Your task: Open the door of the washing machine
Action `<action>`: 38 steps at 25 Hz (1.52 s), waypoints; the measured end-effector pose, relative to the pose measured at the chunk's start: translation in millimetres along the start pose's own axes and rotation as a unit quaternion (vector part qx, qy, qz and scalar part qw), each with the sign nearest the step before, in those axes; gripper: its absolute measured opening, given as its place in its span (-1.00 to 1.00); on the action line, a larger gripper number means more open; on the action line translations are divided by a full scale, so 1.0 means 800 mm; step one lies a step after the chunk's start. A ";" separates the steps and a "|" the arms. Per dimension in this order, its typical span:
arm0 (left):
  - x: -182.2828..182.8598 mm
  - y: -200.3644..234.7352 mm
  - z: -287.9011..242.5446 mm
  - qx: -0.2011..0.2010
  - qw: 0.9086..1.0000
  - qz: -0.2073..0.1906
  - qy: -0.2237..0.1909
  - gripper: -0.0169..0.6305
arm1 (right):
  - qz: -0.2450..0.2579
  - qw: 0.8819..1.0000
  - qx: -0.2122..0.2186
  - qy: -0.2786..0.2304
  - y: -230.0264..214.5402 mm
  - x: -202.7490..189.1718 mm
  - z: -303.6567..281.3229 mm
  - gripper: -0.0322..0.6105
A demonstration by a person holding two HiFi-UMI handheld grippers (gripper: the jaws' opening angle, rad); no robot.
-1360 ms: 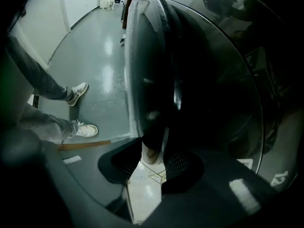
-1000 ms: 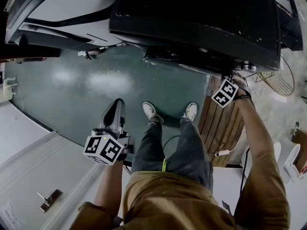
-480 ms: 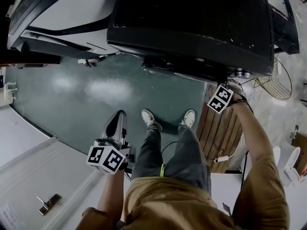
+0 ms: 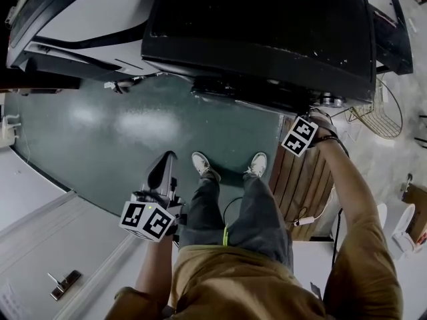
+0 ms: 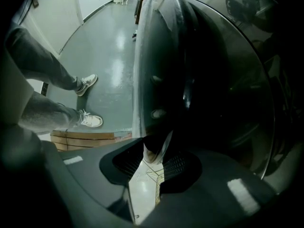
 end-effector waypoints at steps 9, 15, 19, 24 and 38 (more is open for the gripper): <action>-0.009 0.003 0.014 0.026 1.000 0.012 0.003 -0.76 | 0.012 1.000 -0.002 -0.008 0.000 -0.004 0.001 -0.57; -0.022 -0.007 0.001 0.016 1.000 0.019 0.008 -0.76 | 0.001 1.000 -0.008 0.006 -0.001 0.002 -0.003 -0.57; -0.023 -0.017 0.005 -0.001 1.000 0.010 0.005 -0.76 | -0.006 0.997 0.066 -0.044 0.086 -0.010 0.015 -0.60; -0.036 -0.008 0.017 0.006 1.000 0.000 0.019 -0.76 | -0.050 0.989 0.109 -0.082 0.168 -0.005 0.029 -0.59; -0.033 0.030 0.085 0.036 0.998 0.048 -0.019 -0.76 | -0.025 0.990 0.124 -0.064 0.253 0.019 0.046 -0.55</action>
Point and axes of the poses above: the fingertips, and each gripper's own axes: z backward along the fingers, y to its left, x out of its top, the point moved 6 cm from there along z, backward along the fingers, and after that the axes turned 9 degrees about x, right-handed, at the moved point
